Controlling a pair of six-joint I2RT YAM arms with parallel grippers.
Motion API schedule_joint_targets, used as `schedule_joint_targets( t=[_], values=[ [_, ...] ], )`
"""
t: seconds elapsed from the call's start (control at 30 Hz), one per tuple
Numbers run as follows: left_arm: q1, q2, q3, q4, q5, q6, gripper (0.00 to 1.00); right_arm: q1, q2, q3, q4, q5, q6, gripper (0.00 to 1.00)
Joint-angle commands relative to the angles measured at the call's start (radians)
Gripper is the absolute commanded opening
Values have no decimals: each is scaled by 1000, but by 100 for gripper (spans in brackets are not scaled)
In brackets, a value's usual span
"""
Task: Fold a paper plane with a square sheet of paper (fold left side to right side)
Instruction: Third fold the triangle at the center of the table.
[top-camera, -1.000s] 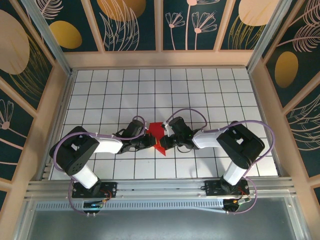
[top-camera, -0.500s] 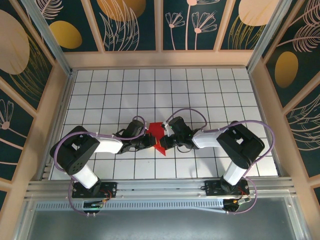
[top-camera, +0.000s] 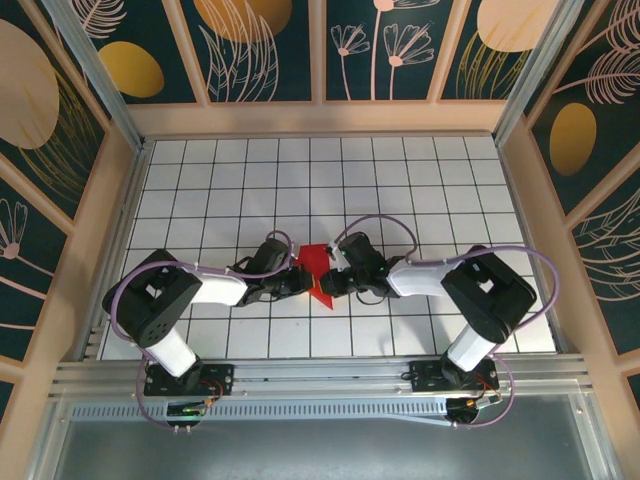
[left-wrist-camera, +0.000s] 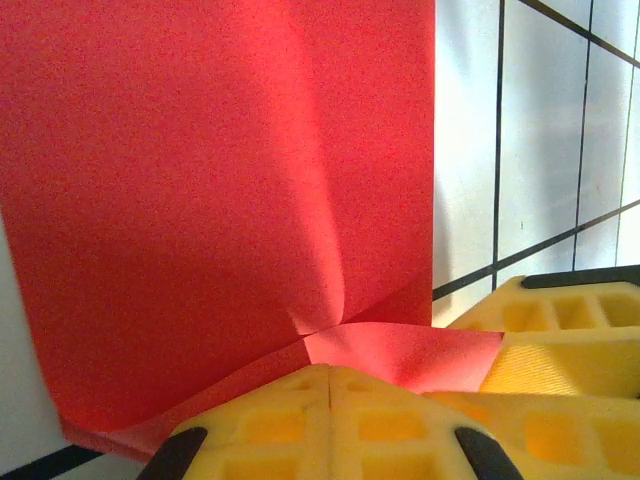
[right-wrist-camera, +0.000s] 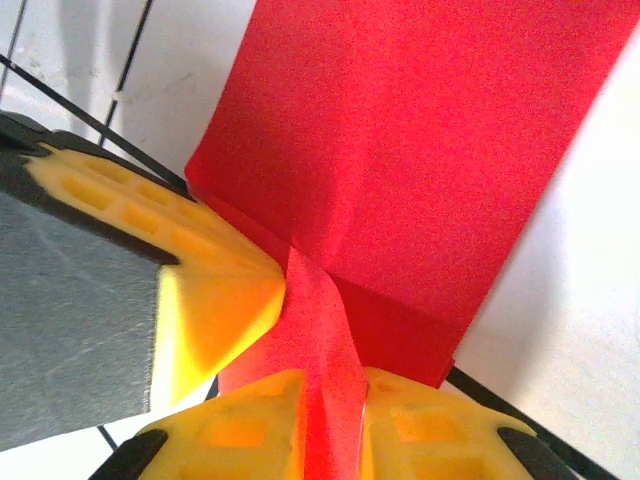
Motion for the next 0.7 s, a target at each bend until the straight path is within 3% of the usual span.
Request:
schedule_joint_targets(
  t=[0.0, 0.27, 0.47, 0.67],
  values=[
    [-4, 98, -21, -123, -84, 3, 0, -15, -69, 5, -46, 35, 15, 25],
    [-4, 100, -6, -128, -82, 9, 0, -39, -180, -12, -151, 6, 25, 28],
    [-5, 98, -4, -134, -87, 9, 0, -33, -194, -33, -115, -191, 80, 1],
    [-5, 100, -2, -134, -88, 9, 0, 6, -121, -54, -37, -263, 128, 0]
  ],
)
